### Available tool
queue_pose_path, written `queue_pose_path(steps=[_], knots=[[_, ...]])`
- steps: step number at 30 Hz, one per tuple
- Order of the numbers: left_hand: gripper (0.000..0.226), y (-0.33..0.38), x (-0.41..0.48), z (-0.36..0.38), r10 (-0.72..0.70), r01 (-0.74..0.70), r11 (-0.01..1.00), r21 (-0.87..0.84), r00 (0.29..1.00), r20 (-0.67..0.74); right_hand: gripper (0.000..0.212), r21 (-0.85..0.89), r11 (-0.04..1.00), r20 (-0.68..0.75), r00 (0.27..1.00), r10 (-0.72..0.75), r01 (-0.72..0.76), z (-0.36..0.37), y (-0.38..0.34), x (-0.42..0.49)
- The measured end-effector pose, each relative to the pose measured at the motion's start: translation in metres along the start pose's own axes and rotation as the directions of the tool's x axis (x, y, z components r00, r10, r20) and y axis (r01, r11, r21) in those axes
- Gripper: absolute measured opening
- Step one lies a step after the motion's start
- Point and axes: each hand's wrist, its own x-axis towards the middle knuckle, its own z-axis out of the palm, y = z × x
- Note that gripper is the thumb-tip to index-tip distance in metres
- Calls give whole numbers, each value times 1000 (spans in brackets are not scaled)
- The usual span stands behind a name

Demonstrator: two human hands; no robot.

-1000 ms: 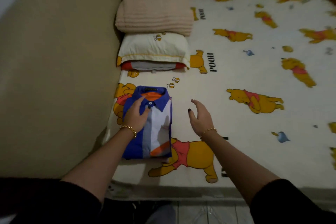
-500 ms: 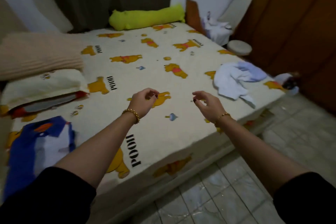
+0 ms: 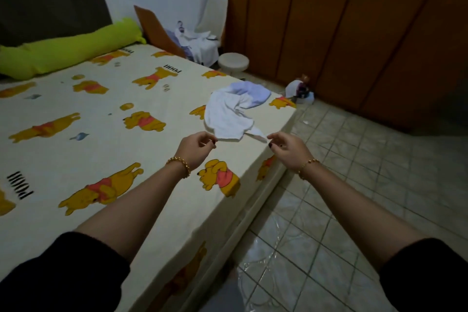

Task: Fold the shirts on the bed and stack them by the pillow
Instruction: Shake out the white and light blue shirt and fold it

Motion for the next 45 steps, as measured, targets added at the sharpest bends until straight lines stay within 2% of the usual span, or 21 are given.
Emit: queue_pose_path(steps=[12,19,23,26,28,30,32,35,37,39,40,42,45], knots=[[15,-66,233,50,-88,76,993,93,987,134,27,-56,992,58,992,114,-111,34,78,224],[25,-128,316,82,-204,165,965,204,961,188,30,-139,977,224,956,191,-163,95,142,313],[33,-165,356,109,-287,197,922,333,925,247,32,-225,972,373,915,153,-70,137,184,360],[42,-196,380,131,-356,161,858,487,871,340,40,-286,954,480,875,61,90,169,220,395],[55,-218,392,147,-366,41,781,624,839,403,52,-342,908,523,852,-31,243,192,241,413],[68,-238,399,166,-318,-115,669,734,849,422,62,-427,840,580,814,-29,334,211,252,424],[67,-250,402,182,-324,-178,577,797,846,423,66,-489,769,601,798,-45,412,225,261,431],[64,-263,407,196,-372,-261,490,832,800,470,59,-432,778,603,788,-127,456,236,274,438],[54,-265,413,196,-371,-216,544,811,805,463,40,-368,809,568,800,-194,458,237,276,441],[42,-260,422,189,-373,-29,709,705,833,409,22,-267,903,515,842,-160,336,229,267,444],[37,-255,426,183,-394,91,784,614,838,378,20,-236,937,512,853,-106,258,222,260,447],[29,-235,433,163,-454,284,838,466,835,310,20,-208,963,487,872,-48,169,208,241,454],[40,-186,442,119,-434,376,877,299,887,159,22,-98,988,402,913,-70,119,180,184,472]])
